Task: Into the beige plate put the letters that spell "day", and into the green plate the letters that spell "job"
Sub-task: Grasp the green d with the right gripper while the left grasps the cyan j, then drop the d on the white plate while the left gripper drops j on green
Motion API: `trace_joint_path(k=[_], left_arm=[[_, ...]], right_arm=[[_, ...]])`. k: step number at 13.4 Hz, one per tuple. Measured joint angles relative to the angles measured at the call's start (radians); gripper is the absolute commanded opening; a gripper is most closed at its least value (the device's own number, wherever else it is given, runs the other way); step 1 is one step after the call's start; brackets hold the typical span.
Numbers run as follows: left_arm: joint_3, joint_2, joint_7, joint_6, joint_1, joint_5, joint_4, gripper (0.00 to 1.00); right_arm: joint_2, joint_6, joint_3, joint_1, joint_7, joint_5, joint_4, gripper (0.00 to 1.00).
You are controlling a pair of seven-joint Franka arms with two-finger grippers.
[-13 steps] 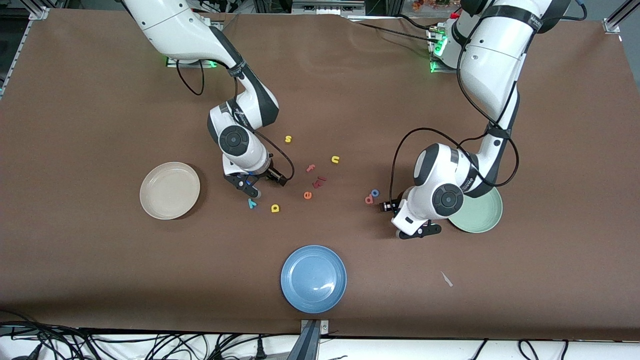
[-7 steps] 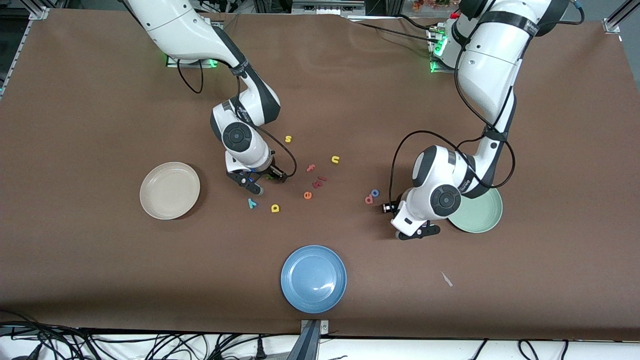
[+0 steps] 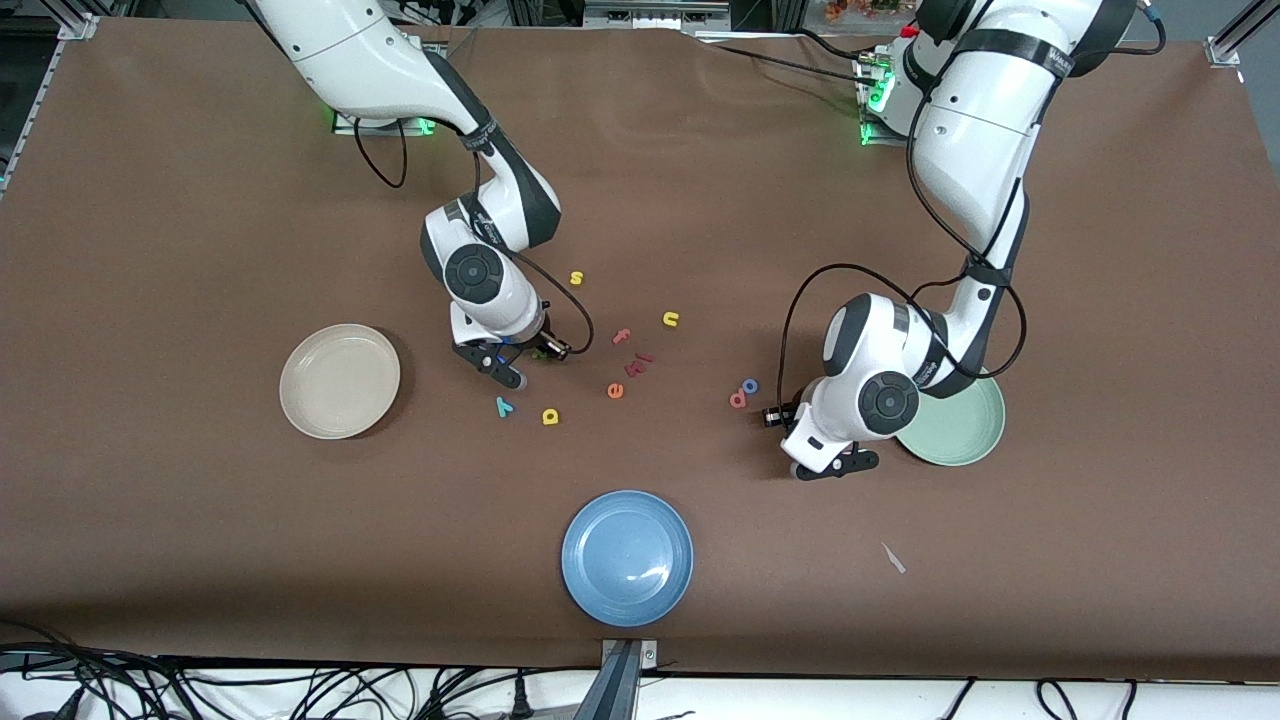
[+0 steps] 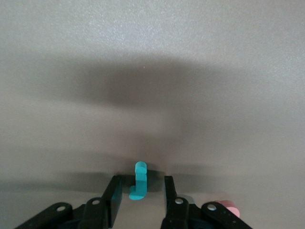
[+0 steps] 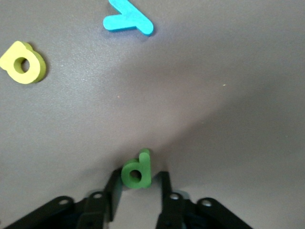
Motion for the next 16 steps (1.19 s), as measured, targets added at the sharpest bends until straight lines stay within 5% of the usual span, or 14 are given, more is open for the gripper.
trace_joint_path(k=[3, 7, 13, 16], left_arm=[[0.0, 0.0, 0.001, 0.0, 0.0, 0.0, 0.0, 0.11], [0.005, -0.01, 0.018, -0.037, 0.002, 0.0, 0.012, 0.11], [0.024, -0.211, 0.268, -0.486, 0.152, 0.002, 0.039, 0.09], [0.026, -0.216, 0.397, -0.535, 0.257, 0.079, 0.013, 0.09]], right_arm=[[-0.001, 0.0, 0.0, 0.0, 0.0, 0.0, 0.0, 0.04], [-0.001, 0.0, 0.0, 0.0, -0.001, 0.0, 0.0, 0.02], [-0.028, -0.102, -0.023, 0.0, -0.132, -0.001, 0.035, 0.0], [-0.085, -0.232, -0.093, -0.003, -0.333, -0.001, 0.039, 0.0]])
